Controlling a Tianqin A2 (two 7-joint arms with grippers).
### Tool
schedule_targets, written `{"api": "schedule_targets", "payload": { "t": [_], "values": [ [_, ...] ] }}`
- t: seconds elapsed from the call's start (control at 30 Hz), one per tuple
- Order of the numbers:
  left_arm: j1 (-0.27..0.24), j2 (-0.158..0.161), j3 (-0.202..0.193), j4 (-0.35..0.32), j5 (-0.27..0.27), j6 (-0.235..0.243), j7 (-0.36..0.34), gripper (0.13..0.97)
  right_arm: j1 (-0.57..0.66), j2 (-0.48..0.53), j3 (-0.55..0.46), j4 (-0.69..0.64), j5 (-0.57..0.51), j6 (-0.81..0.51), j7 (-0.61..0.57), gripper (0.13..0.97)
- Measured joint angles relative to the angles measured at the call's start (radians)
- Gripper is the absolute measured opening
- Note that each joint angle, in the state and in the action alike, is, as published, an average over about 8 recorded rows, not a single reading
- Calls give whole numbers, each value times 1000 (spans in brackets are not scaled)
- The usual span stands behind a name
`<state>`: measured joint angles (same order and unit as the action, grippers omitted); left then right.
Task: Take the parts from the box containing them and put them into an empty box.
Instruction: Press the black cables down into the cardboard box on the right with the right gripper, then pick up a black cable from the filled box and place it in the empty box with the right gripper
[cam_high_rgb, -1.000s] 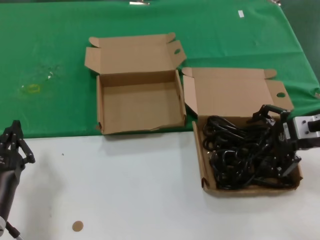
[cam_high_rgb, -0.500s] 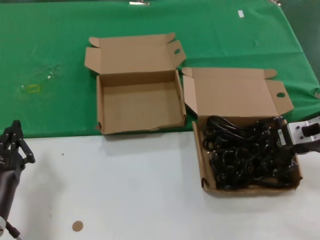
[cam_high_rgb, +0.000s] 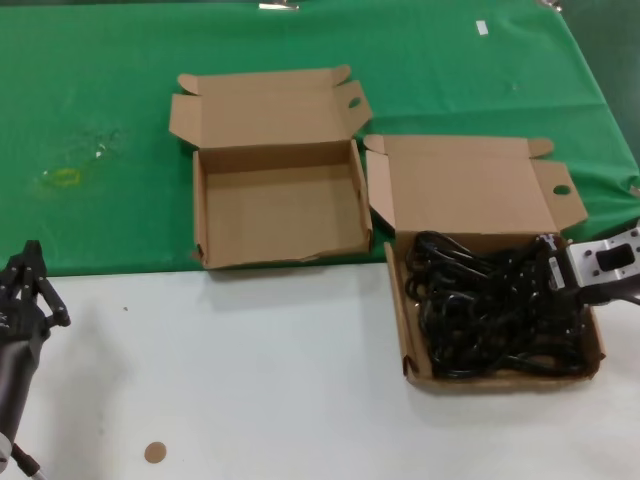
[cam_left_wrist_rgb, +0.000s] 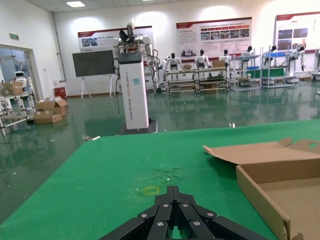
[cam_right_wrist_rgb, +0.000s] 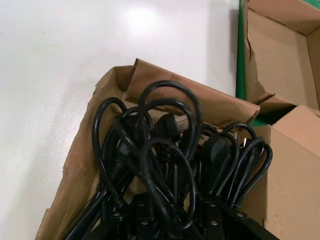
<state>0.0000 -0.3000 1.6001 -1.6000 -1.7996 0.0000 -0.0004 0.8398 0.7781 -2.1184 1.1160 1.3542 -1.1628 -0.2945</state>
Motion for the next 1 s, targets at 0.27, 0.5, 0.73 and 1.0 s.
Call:
{"api": "schedule_targets", "payload": {
  "t": [0.27, 0.5, 0.73, 1.0],
  "values": [
    [0, 0, 0, 0, 0, 0, 0, 144, 12, -2, 2, 0, -11, -13, 6, 312],
    [0, 0, 0, 0, 0, 0, 0, 144, 35, 12, 8, 26, -8, -58, 37, 226],
    [0, 0, 0, 0, 0, 0, 0, 144, 83, 14, 19, 50, 7, -106, 79, 223],
    [0, 0, 0, 0, 0, 0, 0, 144, 169, -34, 24, 23, 14, -128, 123, 221]
  ]
}}
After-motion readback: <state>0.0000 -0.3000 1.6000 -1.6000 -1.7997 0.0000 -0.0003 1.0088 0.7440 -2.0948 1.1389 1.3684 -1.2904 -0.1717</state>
